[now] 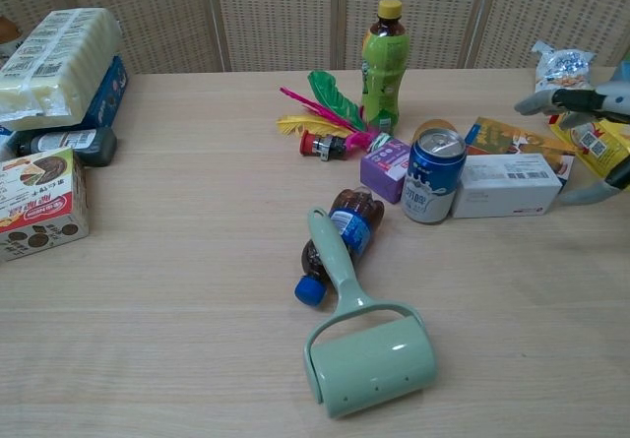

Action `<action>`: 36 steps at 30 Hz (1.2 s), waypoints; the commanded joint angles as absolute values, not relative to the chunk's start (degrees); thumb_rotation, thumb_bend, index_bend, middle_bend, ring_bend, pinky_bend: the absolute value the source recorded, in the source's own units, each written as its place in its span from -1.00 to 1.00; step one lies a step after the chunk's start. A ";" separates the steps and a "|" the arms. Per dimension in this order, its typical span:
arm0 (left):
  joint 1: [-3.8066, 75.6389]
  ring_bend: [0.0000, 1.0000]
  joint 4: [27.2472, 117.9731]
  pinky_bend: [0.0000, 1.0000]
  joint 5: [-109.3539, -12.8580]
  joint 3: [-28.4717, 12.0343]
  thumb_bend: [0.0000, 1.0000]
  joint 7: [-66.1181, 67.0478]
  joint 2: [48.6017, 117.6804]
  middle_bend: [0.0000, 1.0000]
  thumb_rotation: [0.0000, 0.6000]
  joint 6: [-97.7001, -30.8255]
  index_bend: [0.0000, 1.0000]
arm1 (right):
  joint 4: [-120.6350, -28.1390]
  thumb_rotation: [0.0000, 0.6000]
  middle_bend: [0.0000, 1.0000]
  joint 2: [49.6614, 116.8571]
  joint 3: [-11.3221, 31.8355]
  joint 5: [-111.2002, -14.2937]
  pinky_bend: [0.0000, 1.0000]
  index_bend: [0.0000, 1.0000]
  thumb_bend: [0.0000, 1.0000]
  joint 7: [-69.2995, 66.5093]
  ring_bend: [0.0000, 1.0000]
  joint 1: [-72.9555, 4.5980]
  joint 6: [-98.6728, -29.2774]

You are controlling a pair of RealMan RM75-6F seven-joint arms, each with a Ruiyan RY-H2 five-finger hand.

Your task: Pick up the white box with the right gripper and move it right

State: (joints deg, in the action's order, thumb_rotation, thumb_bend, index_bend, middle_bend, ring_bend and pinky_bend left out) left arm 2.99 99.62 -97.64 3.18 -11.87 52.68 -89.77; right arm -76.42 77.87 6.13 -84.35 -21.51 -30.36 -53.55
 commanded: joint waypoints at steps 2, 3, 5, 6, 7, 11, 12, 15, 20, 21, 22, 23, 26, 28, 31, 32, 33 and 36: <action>2.90 -1.00 99.60 -1.00 -97.69 3.21 -1.00 -11.97 52.59 -1.00 1.00 -89.96 -1.00 | -75.32 1.00 -1.00 80.71 7.15 -81.77 -0.77 -1.00 -0.68 -18.56 -1.00 -32.12 -51.14; 2.87 -1.00 99.60 -1.00 -97.67 3.20 -1.00 -12.02 52.56 -1.00 1.00 -90.03 -1.00 | -75.32 1.00 -1.00 81.19 7.21 -81.35 -0.77 -1.00 -0.68 -18.04 -1.00 -32.35 -50.84; 2.84 -1.00 99.61 -1.00 -97.69 3.19 -1.00 -12.22 52.45 -1.00 1.00 -90.18 -1.00 | -75.02 1.00 -1.00 82.22 7.16 -80.63 -0.77 -1.00 -0.68 -16.37 -1.00 -32.89 -50.18; 2.83 -1.00 99.60 -1.00 -97.71 3.17 -1.00 -12.31 52.41 -1.00 1.00 -90.24 -1.00 | -74.72 1.00 -1.00 82.75 7.18 -80.32 -0.77 -1.00 -0.68 -15.71 -1.00 -33.09 -50.01; 2.82 -1.00 99.57 -1.00 -97.71 3.17 -1.00 -12.46 52.35 -1.00 1.00 -90.30 -1.00 | -74.21 1.00 -1.00 83.46 7.22 -79.79 -0.77 -1.00 -0.68 -15.04 -1.00 -33.34 -49.68; 2.86 -1.00 99.47 -1.00 -97.51 3.12 -1.00 -12.99 52.15 -1.00 1.00 -90.28 -1.00 | -71.84 1.00 -1.00 85.64 7.52 -78.16 -0.77 -1.00 -0.67 -13.73 -1.00 -34.06 -48.76; 2.88 -1.00 99.42 -1.00 -97.41 3.07 -1.00 -13.09 52.12 -1.00 1.00 -90.25 -1.00 | -71.20 1.00 -1.00 86.17 7.59 -77.87 -0.77 -1.00 -0.67 -13.50 -1.00 -34.19 -48.68; 3.00 -1.00 99.31 -1.00 -97.06 2.91 -1.00 -13.43 52.06 -1.00 1.00 -90.11 -1.00 | -69.37 1.00 -1.00 87.64 7.72 -77.12 -0.77 -1.00 -0.67 -13.16 -1.00 -34.63 -48.19; 3.18 -1.00 99.04 -1.00 -96.47 2.70 -1.00 -13.64 52.09 -1.00 1.00 -89.72 -1.00 | -66.27 1.00 -1.00 89.93 7.66 -76.54 -0.77 -1.00 -0.67 -13.02 -1.00 -34.83 -48.32; 3.22 -1.00 98.99 -1.00 -96.36 2.67 -1.00 -13.66 52.11 -1.00 1.00 -89.62 -1.00 | -65.65 1.00 -1.00 90.35 7.59 -76.49 -0.77 -1.00 -0.66 -13.09 -1.00 -34.77 -48.44; 3.26 -1.00 98.93 -1.00 -96.23 2.65 -1.00 -13.62 52.14 -1.00 1.00 -89.49 -1.00 | -64.78 1.00 -1.00 90.95 7.47 -76.46 -0.77 -1.00 -0.66 -13.24 -1.00 -34.62 -48.67; 3.29 -1.00 98.91 -1.00 -96.14 2.63 -1.00 -13.56 52.18 -1.00 1.00 -89.38 -1.00 | -64.03 1.00 -1.00 91.46 7.36 -76.50 -0.76 -1.00 -0.66 -13.38 -1.00 -34.49 -48.93; 3.36 -1.00 98.84 -1.00 -95.94 2.61 -1.00 -13.32 52.32 -1.00 1.00 -89.09 -1.00 | -61.08 1.00 -0.96 93.37 7.08 -76.92 -0.64 -0.99 -0.66 -14.06 -1.00 -34.04 -50.19; 3.39 -1.00 98.84 -1.00 -95.85 2.61 -1.00 -13.04 52.44 -1.00 1.00 -88.94 -1.00 | -58.73 1.00 -0.74 94.89 7.06 -77.50 -0.45 -0.88 -0.66 -14.71 -0.95 -33.75 -51.64; 3.39 -1.00 98.86 -1.00 -95.77 2.66 -1.00 -12.65 52.62 -1.00 1.00 -88.74 -1.00 | -55.00 1.00 -0.37 97.14 7.14 -78.30 -0.19 -0.66 -0.66 -15.49 -0.67 -33.49 -53.69; 3.39 -1.00 98.89 -1.00 -95.77 2.67 -1.00 -12.55 52.66 -1.00 1.00 -88.73 -1.00 | -53.85 1.00 -0.23 97.81 7.20 -78.44 -0.10 -0.57 -0.66 -15.71 -0.54 -33.44 -54.19; 3.37 -1.00 98.94 -1.00 -95.79 2.68 -1.00 -12.46 52.68 -1.00 1.00 -88.74 -1.00 | -52.80 1.00 -0.12 98.43 7.26 -78.49 -0.02 -0.49 -0.66 -15.97 -0.44 -33.38 -54.52; 3.27 -1.00 99.02 -1.00 -95.86 2.73 -1.00 -12.23 52.71 -1.00 1.00 -88.85 -1.00 | -50.01 1.00 0.13 100.03 7.38 -78.48 0.21 -0.25 -0.66 -16.89 -0.19 -33.13 -55.19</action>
